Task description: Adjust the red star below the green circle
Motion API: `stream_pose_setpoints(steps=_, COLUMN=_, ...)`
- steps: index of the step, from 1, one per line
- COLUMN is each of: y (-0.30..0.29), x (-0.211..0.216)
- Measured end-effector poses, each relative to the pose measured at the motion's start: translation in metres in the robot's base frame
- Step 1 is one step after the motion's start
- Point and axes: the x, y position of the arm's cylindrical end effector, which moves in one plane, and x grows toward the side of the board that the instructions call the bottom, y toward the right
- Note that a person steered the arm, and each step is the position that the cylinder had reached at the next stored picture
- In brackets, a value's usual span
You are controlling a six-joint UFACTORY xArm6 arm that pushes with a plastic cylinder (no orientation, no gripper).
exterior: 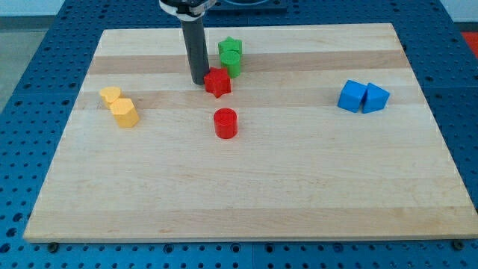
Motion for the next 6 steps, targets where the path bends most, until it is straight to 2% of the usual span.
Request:
stream_pose_setpoints(steps=2, y=-0.039, x=0.004)
stream_pose_setpoints(steps=3, y=-0.039, x=0.021)
stream_pose_setpoints(steps=6, y=-0.004, x=0.014)
